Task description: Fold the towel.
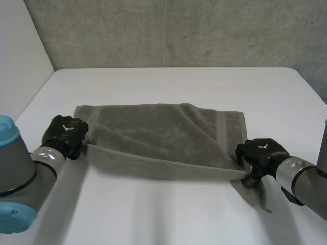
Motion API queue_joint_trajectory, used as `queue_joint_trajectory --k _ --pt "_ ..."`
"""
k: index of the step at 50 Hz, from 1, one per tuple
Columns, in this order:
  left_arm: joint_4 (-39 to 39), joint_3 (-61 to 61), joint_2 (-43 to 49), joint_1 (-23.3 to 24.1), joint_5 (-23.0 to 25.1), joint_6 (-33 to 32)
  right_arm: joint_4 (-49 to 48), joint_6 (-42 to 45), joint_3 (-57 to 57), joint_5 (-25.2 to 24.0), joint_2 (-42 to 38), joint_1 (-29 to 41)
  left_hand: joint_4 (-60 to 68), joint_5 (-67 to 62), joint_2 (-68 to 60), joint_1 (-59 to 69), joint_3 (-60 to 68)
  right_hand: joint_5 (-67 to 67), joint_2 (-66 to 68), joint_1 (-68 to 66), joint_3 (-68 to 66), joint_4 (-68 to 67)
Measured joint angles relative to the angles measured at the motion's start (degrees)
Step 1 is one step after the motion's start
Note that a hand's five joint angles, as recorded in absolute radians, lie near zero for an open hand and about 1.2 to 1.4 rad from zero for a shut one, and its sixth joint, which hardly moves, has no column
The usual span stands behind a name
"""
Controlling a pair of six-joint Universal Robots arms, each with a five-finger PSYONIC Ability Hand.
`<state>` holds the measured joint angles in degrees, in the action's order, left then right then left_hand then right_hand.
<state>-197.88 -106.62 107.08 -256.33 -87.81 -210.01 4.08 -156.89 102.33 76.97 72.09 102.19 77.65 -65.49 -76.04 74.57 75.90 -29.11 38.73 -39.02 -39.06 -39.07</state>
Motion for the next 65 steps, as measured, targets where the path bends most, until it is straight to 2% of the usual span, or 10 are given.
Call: queue_joint_trajectory --k 2,4,7,16,23,29,35,48,57,65 --pt "0.42 -0.29 -0.68 -0.60 0.02 0.68 -0.02 -0.03 0.60 -0.08 0.08 -0.21 0.00 0.00 0.00 0.00 0.00 -4.55 4.93 -4.56 -4.09 -4.20" --pt "0.95 -0.65 -1.43 -1.01 0.06 1.77 -0.04 -0.02 1.33 -0.19 0.17 -0.47 0.00 0.00 0.00 0.00 0.00 -22.60 23.14 -22.25 -22.16 -22.31" --pt "1.50 -1.08 -2.48 -1.15 0.14 2.98 -0.02 0.07 1.64 -0.27 0.33 -0.64 0.01 0.00 0.00 0.01 0.08 -36.99 36.80 -36.78 -36.36 -36.41" --pt "3.70 -1.32 -10.21 -0.97 0.35 4.11 4.23 0.58 -1.50 -1.31 9.23 -0.69 0.01 0.00 0.00 0.01 0.11 -37.89 36.95 -37.03 -37.50 -37.72" --pt "5.77 0.01 -21.35 -1.34 0.95 4.59 12.43 0.84 -9.50 -6.15 20.30 -1.57 0.01 0.00 0.00 0.01 0.35 -37.89 36.95 -37.03 -37.55 -37.76" --pt "6.04 0.56 -25.31 -2.84 1.16 5.12 17.00 1.66 -15.50 -10.14 21.73 -3.60 0.01 0.00 0.00 0.01 0.35 -37.89 36.95 -37.13 -37.56 -37.77" --pt "5.58 1.01 -21.45 -4.29 1.32 5.27 18.32 5.31 -19.59 -11.04 14.68 -4.59 0.02 0.00 0.00 0.01 0.36 -37.89 36.95 -37.13 -37.57 -37.77" --pt "5.63 12.46 -0.13 -4.10 0.65 5.18 18.57 11.88 -33.85 -5.77 -8.03 -1.31 0.27 -0.54 -0.85 0.01 0.95 -38.29 37.72 -37.15 -37.58 -37.78" --pt "6.82 30.74 16.64 -2.87 -0.40 5.11 17.98 10.99 -49.91 -4.29 -22.90 1.34 0.27 -0.81 -0.87 0.27 0.99 -38.53 37.72 -37.15 -37.58 -37.79" --pt "9.18 44.09 26.61 -1.42 -2.90 4.97 17.91 10.81 -61.82 -1.93 -33.17 3.03 0.27 -1.05 -0.90 0.37 0.99 -38.68 37.72 -37.15 -37.59 -37.80"
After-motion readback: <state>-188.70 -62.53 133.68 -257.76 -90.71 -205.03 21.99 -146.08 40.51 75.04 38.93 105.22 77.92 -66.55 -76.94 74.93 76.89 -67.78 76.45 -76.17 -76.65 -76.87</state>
